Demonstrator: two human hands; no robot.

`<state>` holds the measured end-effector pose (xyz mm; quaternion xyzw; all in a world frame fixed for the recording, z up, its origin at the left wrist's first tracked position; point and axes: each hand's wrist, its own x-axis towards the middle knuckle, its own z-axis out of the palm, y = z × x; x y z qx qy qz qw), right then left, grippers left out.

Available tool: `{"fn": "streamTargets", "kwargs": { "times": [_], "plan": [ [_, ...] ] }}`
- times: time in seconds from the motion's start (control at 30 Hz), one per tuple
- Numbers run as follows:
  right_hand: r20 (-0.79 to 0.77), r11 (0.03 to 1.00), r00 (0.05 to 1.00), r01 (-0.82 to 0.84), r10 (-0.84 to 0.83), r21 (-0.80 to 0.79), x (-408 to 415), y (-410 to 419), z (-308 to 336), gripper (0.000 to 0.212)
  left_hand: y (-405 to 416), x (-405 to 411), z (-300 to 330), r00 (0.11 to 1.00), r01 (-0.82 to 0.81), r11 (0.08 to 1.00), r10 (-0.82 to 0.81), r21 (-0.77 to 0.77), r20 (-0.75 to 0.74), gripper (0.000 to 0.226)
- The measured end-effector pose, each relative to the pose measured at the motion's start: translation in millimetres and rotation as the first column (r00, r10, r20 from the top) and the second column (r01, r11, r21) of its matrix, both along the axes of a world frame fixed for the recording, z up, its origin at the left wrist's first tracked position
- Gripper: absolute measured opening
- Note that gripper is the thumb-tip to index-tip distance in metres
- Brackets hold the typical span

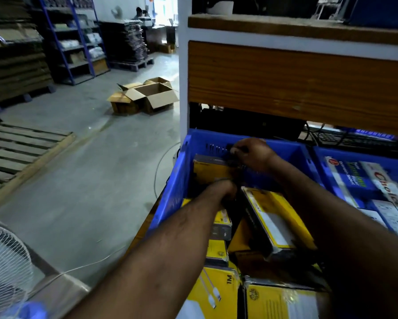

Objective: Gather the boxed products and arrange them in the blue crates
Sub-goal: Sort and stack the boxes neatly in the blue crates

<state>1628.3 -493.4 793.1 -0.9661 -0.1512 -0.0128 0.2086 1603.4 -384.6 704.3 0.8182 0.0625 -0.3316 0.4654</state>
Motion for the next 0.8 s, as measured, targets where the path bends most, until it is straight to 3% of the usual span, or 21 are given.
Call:
{"fn": "streamTargets", "kwargs": {
  "times": [0.1,0.23,0.3,0.53,0.67,0.8],
  "plan": [
    [-0.001,0.994,0.999,0.032,-0.032,0.109,-27,-21,9,0.015,3,15,-2,0.989,0.143,0.989,-0.143,-0.027,0.029,0.021],
    [0.003,0.997,0.997,0.071,-0.071,0.03,-67,-39,12,0.015,6,0,54,0.936,0.212,0.953,-0.262,0.216,0.235,0.024],
    [-0.025,0.998,0.997,0.069,-0.069,0.011,-80,-41,12,0.016,13,-10,73,0.917,0.223,0.944,-0.289,0.245,0.275,0.029],
    [-0.007,0.997,0.998,0.062,-0.061,0.049,-117,-43,17,0.013,25,-55,103,0.943,0.309,0.944,-0.32,0.119,0.088,0.051],
    [0.025,0.985,0.999,0.028,-0.033,0.168,-136,-42,7,0.009,23,-69,90,0.968,0.239,0.967,-0.229,-0.092,0.108,0.033],
    [0.056,0.955,0.997,-0.067,0.053,0.289,-153,-43,9,0.024,20,-82,90,0.992,0.066,0.972,-0.04,-0.225,0.116,0.027]
  ]
}}
